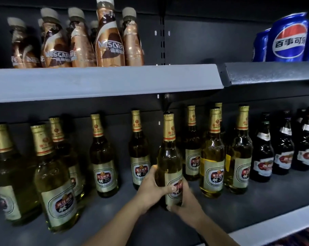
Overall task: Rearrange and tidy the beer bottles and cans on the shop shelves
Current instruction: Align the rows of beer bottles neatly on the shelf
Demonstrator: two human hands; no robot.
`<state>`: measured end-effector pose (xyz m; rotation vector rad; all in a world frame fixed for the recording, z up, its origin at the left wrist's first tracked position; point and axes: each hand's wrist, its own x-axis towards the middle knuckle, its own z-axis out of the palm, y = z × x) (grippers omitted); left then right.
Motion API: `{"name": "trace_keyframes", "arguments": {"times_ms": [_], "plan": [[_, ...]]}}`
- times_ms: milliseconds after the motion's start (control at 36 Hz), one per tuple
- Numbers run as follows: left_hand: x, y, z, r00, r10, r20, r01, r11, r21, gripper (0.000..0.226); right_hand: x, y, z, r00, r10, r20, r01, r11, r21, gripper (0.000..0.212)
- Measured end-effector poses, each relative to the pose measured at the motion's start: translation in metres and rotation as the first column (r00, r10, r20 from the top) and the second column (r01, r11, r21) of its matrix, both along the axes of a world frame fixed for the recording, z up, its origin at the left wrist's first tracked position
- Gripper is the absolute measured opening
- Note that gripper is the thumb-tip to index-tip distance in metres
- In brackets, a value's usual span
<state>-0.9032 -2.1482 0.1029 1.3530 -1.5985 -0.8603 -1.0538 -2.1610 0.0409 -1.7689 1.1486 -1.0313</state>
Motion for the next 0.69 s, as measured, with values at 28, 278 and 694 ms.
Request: {"name": "trace_keyframes", "arguments": {"times_ms": [28,278,694], "plan": [[0.002,-0.001,0.002,1.0,-0.018,-0.011,0.018,1.0,0.013,0.061,0.0,0.001,0.002,0.998,-0.039,-0.045,0.038,0.999,-0.016,0.092],[0.006,-0.002,0.006,0.996,-0.034,0.078,0.032,0.999,0.031,0.074,0.005,0.005,0.008,0.952,-0.201,-0.231,0.178,0.977,-0.114,0.086],[0.025,0.009,0.014,0.815,0.577,-0.051,-0.549,0.743,-0.383,0.055,0.004,0.01,0.012,0.943,-0.222,-0.248,0.19,0.971,-0.147,0.067]]}}
